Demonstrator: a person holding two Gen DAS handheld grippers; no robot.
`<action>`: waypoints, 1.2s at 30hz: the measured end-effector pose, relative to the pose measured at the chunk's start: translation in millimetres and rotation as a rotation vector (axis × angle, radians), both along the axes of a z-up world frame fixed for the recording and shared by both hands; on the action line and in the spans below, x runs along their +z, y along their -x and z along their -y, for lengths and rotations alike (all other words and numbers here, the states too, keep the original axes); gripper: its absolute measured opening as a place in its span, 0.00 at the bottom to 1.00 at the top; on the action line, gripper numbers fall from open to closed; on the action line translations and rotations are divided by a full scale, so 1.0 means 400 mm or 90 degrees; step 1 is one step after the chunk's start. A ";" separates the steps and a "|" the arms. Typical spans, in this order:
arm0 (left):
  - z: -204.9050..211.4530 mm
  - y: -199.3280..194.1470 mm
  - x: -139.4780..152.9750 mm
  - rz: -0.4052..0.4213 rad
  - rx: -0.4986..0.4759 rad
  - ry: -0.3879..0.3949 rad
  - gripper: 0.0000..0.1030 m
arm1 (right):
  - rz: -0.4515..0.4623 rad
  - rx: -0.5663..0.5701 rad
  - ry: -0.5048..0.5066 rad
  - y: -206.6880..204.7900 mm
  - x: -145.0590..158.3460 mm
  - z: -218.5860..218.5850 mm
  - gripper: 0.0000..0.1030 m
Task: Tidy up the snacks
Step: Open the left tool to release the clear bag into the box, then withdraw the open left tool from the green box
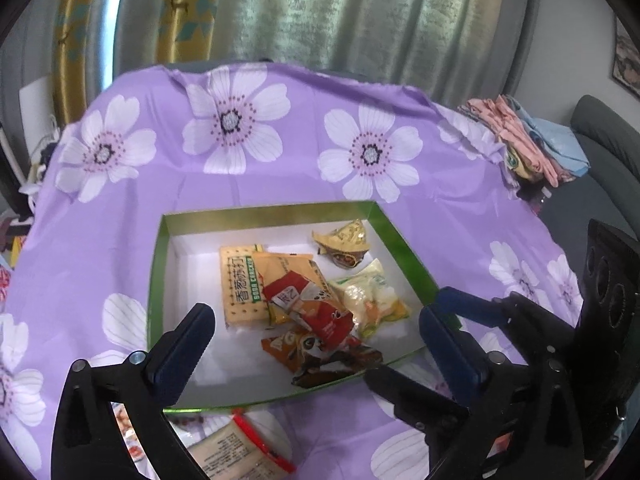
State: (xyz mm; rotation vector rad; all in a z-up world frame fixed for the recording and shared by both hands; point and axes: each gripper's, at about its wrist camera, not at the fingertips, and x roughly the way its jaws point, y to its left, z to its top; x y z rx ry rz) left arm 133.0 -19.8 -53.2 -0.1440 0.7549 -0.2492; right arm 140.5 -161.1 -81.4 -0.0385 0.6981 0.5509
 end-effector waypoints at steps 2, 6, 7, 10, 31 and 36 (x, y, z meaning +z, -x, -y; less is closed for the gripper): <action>-0.001 0.017 0.014 0.011 0.007 -0.004 0.99 | 0.005 -0.010 0.006 0.010 0.009 0.008 0.92; 0.003 0.056 0.039 0.036 0.019 -0.015 0.99 | 0.018 -0.018 0.012 0.040 0.029 0.021 0.99; 0.004 0.066 0.045 0.041 0.021 -0.017 0.99 | 0.024 -0.020 0.015 0.051 0.036 0.024 0.99; 0.003 0.101 0.063 0.055 0.028 -0.016 0.99 | 0.036 -0.024 0.023 0.074 0.053 0.026 0.99; -0.063 0.290 0.067 0.055 0.072 0.026 0.99 | 0.104 -0.079 0.088 0.275 0.143 0.025 0.99; -0.075 0.315 0.057 0.046 0.082 0.031 0.99 | 0.113 -0.085 0.094 0.304 0.146 0.024 0.99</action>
